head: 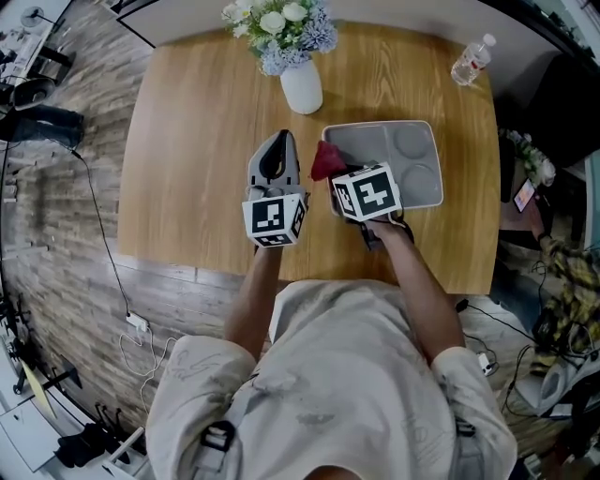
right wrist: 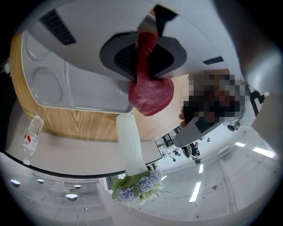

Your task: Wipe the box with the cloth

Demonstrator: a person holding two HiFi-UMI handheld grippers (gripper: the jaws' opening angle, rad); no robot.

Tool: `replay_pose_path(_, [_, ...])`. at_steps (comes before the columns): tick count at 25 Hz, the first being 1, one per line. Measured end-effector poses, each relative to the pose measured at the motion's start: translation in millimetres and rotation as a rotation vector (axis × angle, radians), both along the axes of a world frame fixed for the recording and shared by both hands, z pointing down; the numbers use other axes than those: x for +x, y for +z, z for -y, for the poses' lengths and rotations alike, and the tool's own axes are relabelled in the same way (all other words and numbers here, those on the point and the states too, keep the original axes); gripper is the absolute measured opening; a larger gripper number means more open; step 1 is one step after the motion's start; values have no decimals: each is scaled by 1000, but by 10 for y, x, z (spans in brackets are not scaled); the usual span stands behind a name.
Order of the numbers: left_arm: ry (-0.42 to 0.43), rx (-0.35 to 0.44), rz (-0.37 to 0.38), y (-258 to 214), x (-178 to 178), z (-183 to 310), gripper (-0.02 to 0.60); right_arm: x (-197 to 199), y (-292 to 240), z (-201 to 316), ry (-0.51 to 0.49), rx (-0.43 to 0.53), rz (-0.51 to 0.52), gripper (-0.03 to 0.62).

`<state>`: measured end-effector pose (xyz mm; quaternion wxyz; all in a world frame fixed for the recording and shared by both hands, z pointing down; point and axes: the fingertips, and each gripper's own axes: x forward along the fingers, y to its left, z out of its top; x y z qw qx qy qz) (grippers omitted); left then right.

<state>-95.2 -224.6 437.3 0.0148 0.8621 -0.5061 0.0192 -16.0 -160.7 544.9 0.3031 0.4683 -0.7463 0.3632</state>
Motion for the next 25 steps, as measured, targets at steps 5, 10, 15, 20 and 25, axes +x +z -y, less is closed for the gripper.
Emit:
replay_pose_path(5, [8,0,3,-4,36,-2,9,9,-6,-20,-6,-5,1,61])
replay_pose_path(10, [18,3,1,-16,64,-10,9,16,-7,-43,-14,-4,-8,61])
replay_pose_path(15, [24,7,2,-25,88,-8,9,162,3,-44,-1,-18,-16,61])
replay_pose_path(20, [30,4,0,-31,110,-27,10,420,1,-91,37,-33,-50,63])
replay_pose_path(25, [40,7,-3,-44,152,-11,9,645,-1,-117,55,-37,-110,61])
